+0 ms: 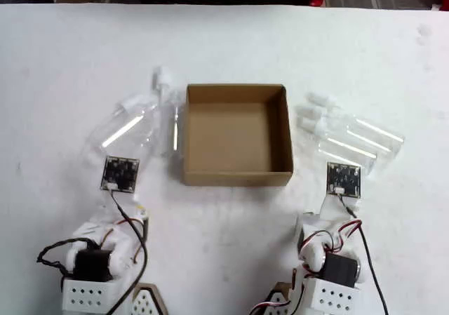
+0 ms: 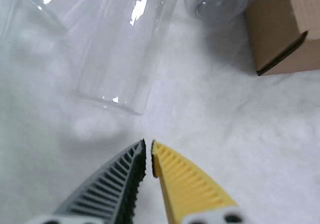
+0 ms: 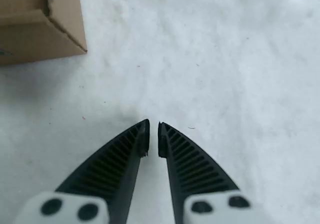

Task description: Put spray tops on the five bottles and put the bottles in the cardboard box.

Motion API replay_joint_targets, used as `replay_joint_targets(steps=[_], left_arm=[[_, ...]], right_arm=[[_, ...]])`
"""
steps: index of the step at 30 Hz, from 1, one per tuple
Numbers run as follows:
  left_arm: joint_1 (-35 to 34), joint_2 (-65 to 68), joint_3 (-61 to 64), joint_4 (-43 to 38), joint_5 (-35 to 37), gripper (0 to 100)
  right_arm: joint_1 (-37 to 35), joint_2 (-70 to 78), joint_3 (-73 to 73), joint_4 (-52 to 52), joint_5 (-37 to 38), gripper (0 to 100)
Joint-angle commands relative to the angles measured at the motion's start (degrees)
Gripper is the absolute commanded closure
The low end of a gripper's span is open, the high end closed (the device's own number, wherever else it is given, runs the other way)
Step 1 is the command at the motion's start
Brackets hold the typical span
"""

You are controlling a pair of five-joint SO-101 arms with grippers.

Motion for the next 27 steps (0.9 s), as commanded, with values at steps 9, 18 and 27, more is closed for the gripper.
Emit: replay_joint_targets(steps=[9, 18, 27], left_arm=[[-0.22, -0.22, -0.09, 0.18, -0.53, 98], [-0.31, -0.22, -0.09, 0.18, -0.53, 98], [-0.31, -0.22, -0.09, 0.18, -0.53, 98]], right_arm=[[-0.04, -0.13, 0.53, -0.92, -0.09, 98.2], [-0.31, -0.13, 0.53, -0.92, 0.00, 98.1], [-0.31, -0.13, 0.53, -0.92, 0.00, 98.1]])
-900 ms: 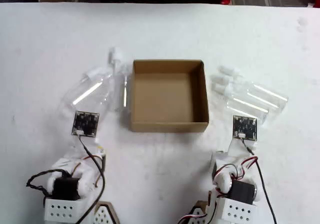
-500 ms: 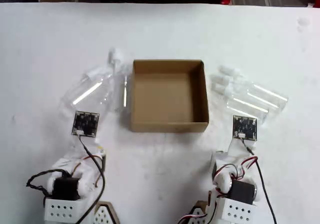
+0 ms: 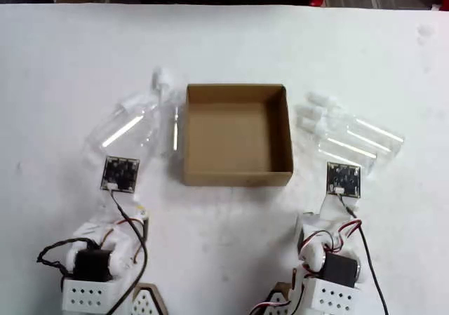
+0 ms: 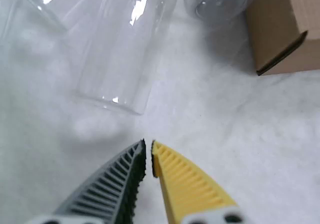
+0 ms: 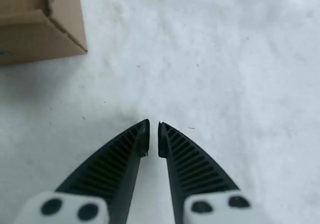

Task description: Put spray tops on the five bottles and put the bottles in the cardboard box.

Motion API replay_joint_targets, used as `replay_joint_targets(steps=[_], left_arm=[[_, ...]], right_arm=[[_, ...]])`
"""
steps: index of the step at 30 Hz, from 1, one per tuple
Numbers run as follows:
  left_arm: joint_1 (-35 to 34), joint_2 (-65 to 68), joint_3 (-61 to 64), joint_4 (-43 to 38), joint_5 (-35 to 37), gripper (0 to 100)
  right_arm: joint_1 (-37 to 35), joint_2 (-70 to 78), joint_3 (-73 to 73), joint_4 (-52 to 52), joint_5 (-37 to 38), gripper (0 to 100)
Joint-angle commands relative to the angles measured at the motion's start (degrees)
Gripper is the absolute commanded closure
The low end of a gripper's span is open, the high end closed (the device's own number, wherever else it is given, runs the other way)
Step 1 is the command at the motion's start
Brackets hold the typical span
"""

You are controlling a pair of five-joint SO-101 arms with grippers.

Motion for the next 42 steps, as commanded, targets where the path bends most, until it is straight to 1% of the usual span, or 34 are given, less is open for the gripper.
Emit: replay_joint_targets(steps=[1, 27, 34, 42], left_arm=[[-0.31, -0.22, -0.09, 0.18, -0.53, 98], [-0.04, -0.22, -0.09, 0.18, -0.35, 98], [-0.04, -0.22, -0.09, 0.18, -0.35, 98], [-0.04, -0.22, -0.09, 0.18, -0.53, 98]], right_arm=[[-0.31, -0.13, 0.53, -0.92, 0.00, 98.1], [-0.48, -0.22, 0.53, -1.01, 0.00, 98.1], [-5.05, -0.22, 0.53, -0.92, 0.00, 98.1], [-5.32, -0.22, 0.53, -0.92, 0.00, 98.2]])
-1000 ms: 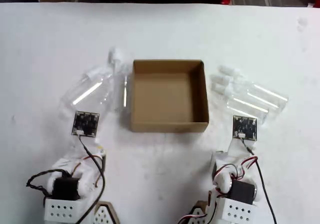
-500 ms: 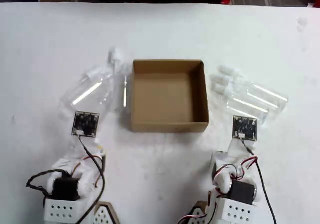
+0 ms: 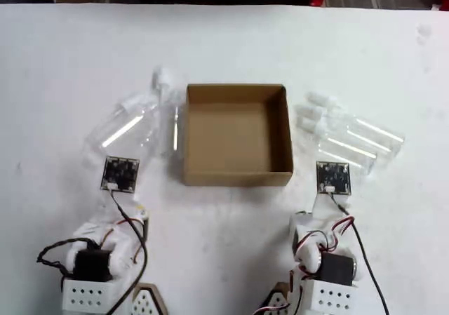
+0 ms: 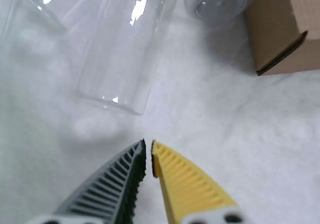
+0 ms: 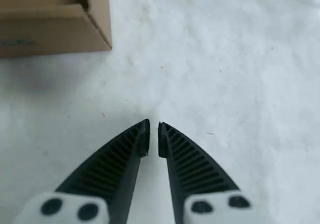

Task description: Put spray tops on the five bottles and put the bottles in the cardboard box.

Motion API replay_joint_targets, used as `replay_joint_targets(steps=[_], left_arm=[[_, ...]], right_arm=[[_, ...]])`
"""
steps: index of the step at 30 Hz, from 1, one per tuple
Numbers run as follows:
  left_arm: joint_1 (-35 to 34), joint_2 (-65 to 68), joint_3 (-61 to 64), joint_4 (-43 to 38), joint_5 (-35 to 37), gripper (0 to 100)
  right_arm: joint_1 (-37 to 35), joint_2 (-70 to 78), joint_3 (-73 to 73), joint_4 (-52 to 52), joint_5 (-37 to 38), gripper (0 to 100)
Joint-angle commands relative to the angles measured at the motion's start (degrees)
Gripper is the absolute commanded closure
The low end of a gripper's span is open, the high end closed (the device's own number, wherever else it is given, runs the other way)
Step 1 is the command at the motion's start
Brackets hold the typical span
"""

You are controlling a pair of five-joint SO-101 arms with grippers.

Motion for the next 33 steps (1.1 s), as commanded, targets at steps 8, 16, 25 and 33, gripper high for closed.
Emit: replay_joint_targets(steps=[8, 16, 25, 33], left_arm=[[-0.04, -0.22, -0.09, -0.09, -0.35, 98], [-0.04, -0.22, -0.09, -0.26, -0.62, 98], [-0.40, -0.22, -0.09, 0.18, -0.62, 98], [-0.04, -0.22, -0.09, -0.09, -0.35, 98]], right_arm=[[-0.57, -0.22, 0.53, -5.23, -0.18, 98.1], [-5.32, -0.22, 0.53, -33.19, -0.09, 98.0], [-15.87, -0.04, 0.53, -41.80, -0.26, 98.0], [-16.22, -0.22, 0.53, -31.69, -0.09, 98.0]])
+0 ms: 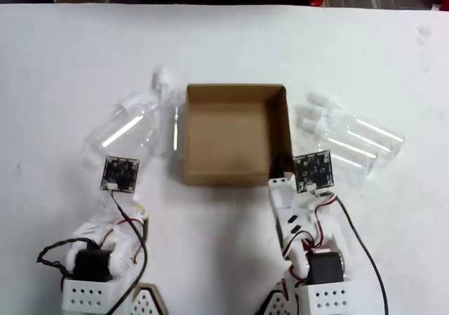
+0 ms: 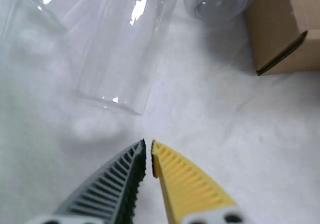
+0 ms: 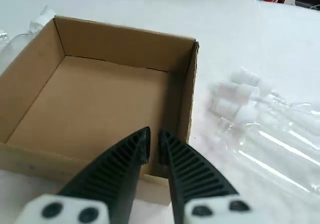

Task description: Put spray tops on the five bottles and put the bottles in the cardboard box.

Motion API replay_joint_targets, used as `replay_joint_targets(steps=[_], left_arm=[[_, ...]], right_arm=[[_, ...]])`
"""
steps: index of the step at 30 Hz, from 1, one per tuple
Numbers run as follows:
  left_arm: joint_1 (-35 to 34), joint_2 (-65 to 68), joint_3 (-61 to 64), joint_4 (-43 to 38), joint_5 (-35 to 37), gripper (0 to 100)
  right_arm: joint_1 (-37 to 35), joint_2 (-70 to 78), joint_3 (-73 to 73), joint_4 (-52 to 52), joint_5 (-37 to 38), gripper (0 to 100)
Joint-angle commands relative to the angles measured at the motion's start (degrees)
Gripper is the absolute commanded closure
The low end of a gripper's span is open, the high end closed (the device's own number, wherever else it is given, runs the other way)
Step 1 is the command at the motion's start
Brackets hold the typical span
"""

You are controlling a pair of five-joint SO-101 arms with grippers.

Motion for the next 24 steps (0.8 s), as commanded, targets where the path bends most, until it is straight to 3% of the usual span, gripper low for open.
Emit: replay_joint_targets(steps=[1, 24], left_arm=[[-0.04, -0.22, -0.09, -0.09, -0.35, 98], [-0.48, -0.22, -0.09, -0.18, -0.70, 98]], right_arm=[[-0.84, -0.31, 0.53, 0.75, -0.09, 98.0], [-1.01, -0.04, 0.53, 1.27, 0.00, 98.0]])
